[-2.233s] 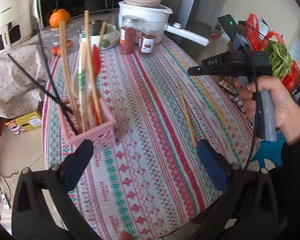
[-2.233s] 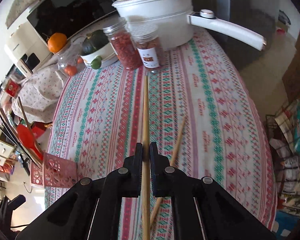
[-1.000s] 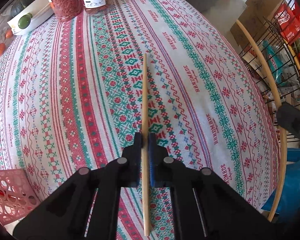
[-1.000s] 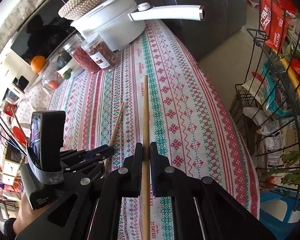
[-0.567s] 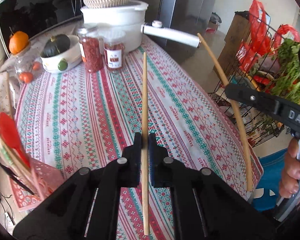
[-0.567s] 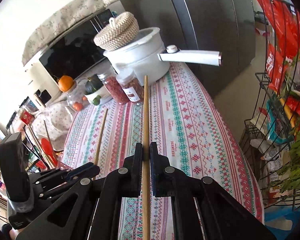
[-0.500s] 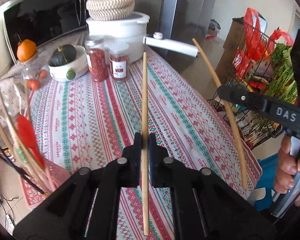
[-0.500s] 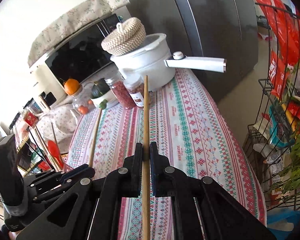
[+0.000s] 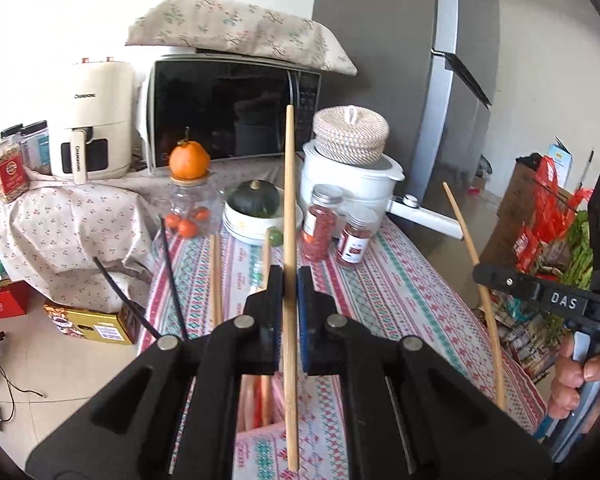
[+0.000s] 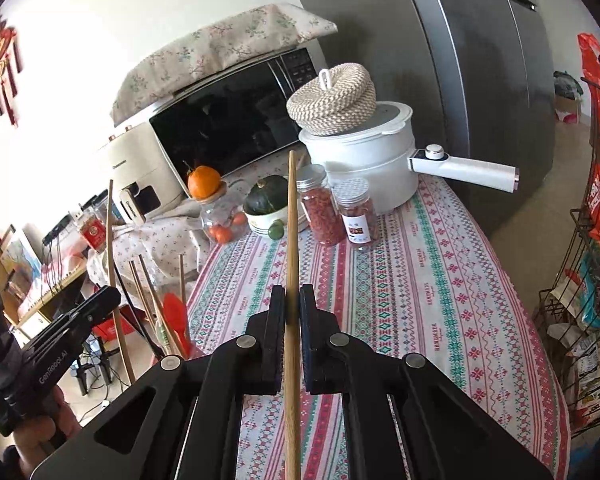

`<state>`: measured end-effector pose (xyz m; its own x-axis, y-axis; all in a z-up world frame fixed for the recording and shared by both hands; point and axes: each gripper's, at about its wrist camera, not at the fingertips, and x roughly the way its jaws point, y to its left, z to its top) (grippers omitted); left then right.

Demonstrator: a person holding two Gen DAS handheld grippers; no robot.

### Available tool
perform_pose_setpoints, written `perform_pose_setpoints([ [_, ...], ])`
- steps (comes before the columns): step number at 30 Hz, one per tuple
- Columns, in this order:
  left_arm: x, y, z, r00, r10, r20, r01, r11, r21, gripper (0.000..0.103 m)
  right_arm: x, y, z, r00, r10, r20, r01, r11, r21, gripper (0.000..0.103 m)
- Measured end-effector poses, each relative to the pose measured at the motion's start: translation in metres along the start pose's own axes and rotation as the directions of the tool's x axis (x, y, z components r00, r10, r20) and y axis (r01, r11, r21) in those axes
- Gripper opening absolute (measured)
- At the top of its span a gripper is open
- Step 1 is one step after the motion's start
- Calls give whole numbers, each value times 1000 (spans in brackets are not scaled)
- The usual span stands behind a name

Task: Organize utensils
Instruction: 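Lower the left tool's chopstick into the pink basket and open it while the right tool carries its chopstick, then lower the wooden chopstick into the pink basket and open the right tool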

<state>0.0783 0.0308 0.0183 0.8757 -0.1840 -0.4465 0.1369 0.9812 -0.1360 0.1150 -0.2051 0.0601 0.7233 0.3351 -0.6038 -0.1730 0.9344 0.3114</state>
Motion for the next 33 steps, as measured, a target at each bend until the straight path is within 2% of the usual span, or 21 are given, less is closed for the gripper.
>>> perform_pose_setpoints([
  [4,12,16,-6,994,76,74,-75,997,-15,8,14,15,-1,1000,15,-11,-15,1000,-5,7],
  [8,17,24,-11,986,92,138,-92,996,-7,8,20,28,-2,1000,28,4,-28,1000,-11,7],
  [10,23,24,-15,985,108,135,-110,994,6,8,22,32,-2,999,32,22,-32,999,-22,7],
  [15,31,29,-32,993,108,42,-109,994,13,8,25,41,-3,997,49,63,-46,998,-41,7],
  [18,27,34,-39,997,77,-22,-76,997,12,8,25,45,-3,995,62,82,-58,997,-52,7],
  [23,15,46,-47,994,15,-109,-20,999,-47,8,25,56,-5,992,79,102,-74,996,-58,7],
  [26,7,53,-46,988,-13,-151,2,998,-68,20,25,64,-8,989,92,112,-87,995,-48,7],
  [28,-1,57,-44,986,-19,-163,9,998,-65,37,25,72,-11,987,101,122,-96,994,-45,7],
  [32,-20,72,-36,984,-23,-177,7,996,-90,61,27,89,-19,987,98,123,-95,995,-31,7],
  [33,-20,75,-34,977,-18,-210,-2,996,-93,74,30,93,-21,988,93,122,-90,995,-30,7],
])
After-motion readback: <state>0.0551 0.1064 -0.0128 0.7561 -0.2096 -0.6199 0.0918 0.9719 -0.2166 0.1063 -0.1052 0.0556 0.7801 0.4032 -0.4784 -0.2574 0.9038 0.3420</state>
